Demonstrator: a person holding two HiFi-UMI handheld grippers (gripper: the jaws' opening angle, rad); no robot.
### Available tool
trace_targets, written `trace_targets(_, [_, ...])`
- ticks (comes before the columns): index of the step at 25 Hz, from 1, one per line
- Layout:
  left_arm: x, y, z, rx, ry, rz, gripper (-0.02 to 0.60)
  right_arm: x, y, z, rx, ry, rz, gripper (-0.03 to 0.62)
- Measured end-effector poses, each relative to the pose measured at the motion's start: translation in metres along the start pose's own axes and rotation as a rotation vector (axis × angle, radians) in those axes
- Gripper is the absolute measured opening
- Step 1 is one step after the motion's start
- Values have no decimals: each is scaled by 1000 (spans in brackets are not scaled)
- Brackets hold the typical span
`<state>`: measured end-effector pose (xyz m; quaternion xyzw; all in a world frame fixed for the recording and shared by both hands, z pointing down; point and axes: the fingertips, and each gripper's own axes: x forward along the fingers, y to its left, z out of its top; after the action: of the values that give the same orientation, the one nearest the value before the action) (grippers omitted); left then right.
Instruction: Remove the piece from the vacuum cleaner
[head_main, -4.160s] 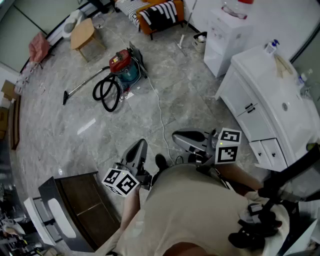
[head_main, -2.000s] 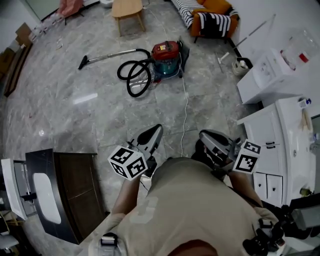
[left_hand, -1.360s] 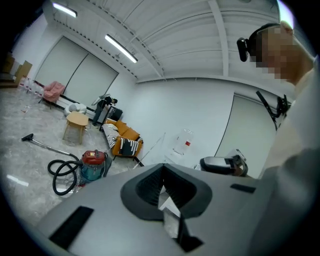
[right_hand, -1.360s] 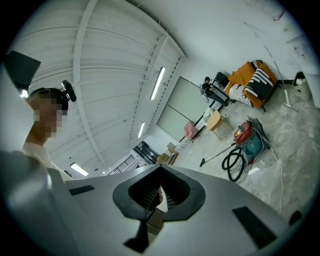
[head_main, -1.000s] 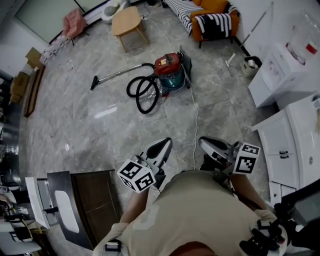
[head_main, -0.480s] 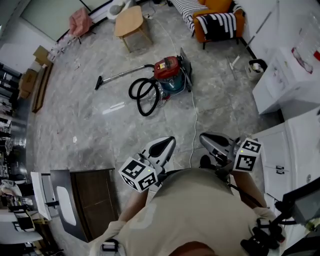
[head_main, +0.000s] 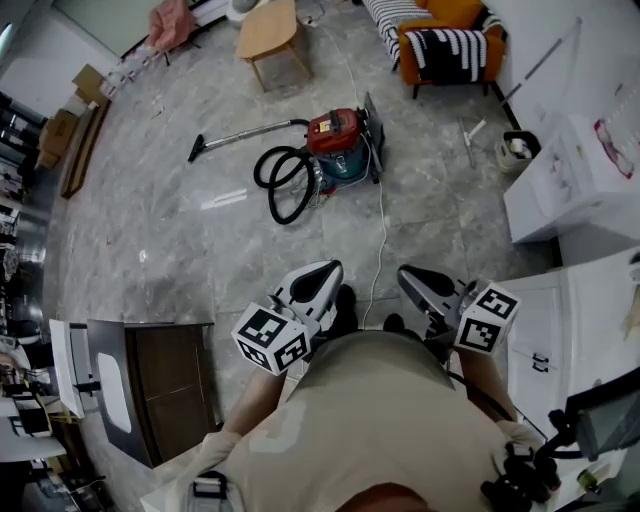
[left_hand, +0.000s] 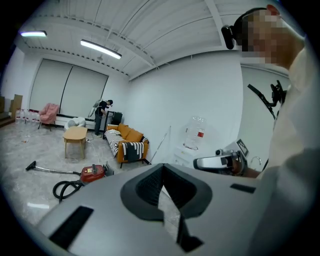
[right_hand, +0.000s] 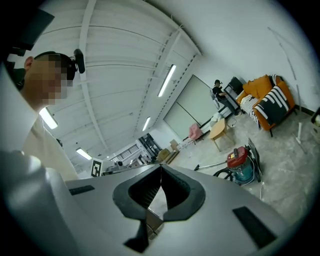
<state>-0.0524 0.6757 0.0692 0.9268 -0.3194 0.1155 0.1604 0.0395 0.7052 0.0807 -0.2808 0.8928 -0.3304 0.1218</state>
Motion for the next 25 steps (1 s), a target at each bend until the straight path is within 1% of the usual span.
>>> trace_targets(4, [13, 11, 5, 4, -8, -5, 3, -1, -12, 11, 22, -9, -27, 5])
trace_targets(7, [24, 20, 10, -14, -25, -41, 3, 1, -21, 15, 25, -18, -58, 5])
trace_targets(10, [36, 33, 17, -14, -31, -70, 3, 12, -30, 17, 38, -15, -87, 5])
trace_targets(13, [39, 53, 29, -25, -51, -86, 3, 36, -35, 20, 31, 23, -90, 5])
trace_targets(19, [34, 112, 49, -83, -88, -120, 3, 102, -36, 42, -44, 67, -88, 5])
trace_targets(22, [31, 143, 59, -96, -105, -135, 3, 135, -37, 44, -68, 100, -94, 5])
trace_targets(25, [29, 171, 67, -97, -114, -156, 3, 163, -39, 50, -94, 111, -114, 5])
